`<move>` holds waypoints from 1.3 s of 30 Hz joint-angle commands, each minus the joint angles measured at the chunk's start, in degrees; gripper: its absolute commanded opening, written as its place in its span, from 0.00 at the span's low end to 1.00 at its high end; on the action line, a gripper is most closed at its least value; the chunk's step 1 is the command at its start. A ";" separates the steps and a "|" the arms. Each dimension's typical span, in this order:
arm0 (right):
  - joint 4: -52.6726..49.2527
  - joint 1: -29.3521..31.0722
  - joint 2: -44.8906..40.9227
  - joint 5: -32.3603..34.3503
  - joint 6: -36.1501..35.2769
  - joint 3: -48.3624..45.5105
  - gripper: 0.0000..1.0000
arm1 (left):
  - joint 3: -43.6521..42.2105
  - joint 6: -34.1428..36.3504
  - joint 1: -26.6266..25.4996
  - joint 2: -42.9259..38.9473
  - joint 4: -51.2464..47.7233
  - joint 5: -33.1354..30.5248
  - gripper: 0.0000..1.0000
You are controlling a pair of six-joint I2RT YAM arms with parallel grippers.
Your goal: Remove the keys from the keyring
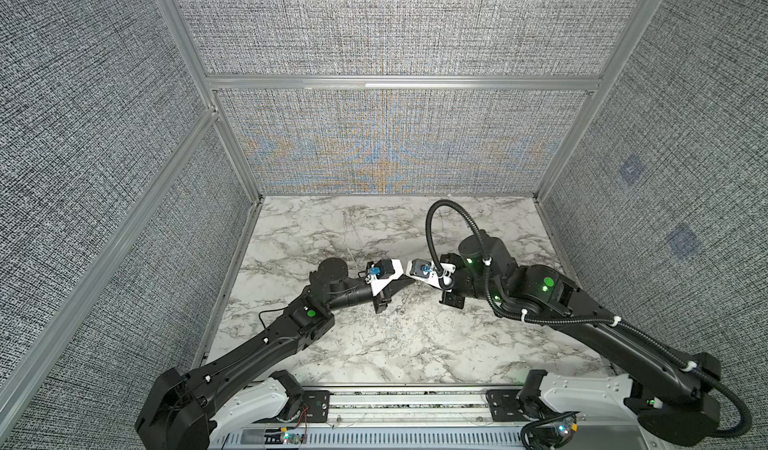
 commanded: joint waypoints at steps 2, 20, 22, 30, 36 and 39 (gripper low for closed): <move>1.16 0.04 -0.29 0.35 0.25 -0.05 0.00 | 0.63 0.17 0.01 0.48 0.98 2.22 0.15; 2.12 0.21 -1.30 0.27 -0.25 -0.54 0.00 | 1.70 1.60 -0.03 1.41 -0.47 6.38 0.10; 2.22 0.21 -1.53 0.09 -0.38 -0.60 0.00 | 1.72 1.69 -0.03 1.43 -0.60 6.47 0.09; 2.11 0.17 -1.63 0.44 -0.64 -0.84 0.00 | 2.29 1.91 -0.02 1.49 -0.35 7.77 0.00; 2.12 0.12 -2.19 1.99 -0.42 -1.45 0.00 | 2.30 2.00 -0.02 1.14 -1.11 8.31 0.00; 2.60 0.05 -2.89 3.23 0.01 -2.13 0.00 | 2.30 2.01 -0.01 0.73 -1.57 8.14 0.00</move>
